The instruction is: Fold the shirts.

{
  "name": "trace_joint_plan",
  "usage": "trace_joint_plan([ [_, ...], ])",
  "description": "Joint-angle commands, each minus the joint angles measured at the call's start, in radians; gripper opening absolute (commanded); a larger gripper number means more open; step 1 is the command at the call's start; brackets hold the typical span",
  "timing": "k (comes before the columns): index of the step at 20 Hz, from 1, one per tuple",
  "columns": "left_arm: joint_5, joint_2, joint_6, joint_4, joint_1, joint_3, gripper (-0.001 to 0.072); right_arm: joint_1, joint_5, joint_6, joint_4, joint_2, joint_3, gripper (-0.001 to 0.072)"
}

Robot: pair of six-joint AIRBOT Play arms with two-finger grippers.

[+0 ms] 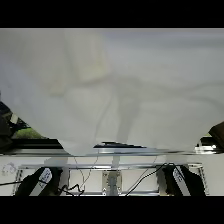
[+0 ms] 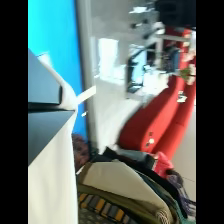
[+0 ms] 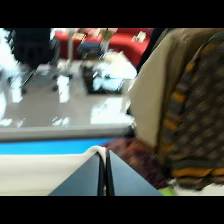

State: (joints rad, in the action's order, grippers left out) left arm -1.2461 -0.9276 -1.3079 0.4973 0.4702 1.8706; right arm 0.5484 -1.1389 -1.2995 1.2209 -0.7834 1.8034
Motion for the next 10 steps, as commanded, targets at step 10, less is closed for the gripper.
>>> trace_joint_plan([
  [10, 0.297, -0.598, 0.127, 0.152, -0.291, -0.328, 0.0014, -0.182, 0.059, -0.013, -0.159, -0.525, -0.297, 0.0024],
])
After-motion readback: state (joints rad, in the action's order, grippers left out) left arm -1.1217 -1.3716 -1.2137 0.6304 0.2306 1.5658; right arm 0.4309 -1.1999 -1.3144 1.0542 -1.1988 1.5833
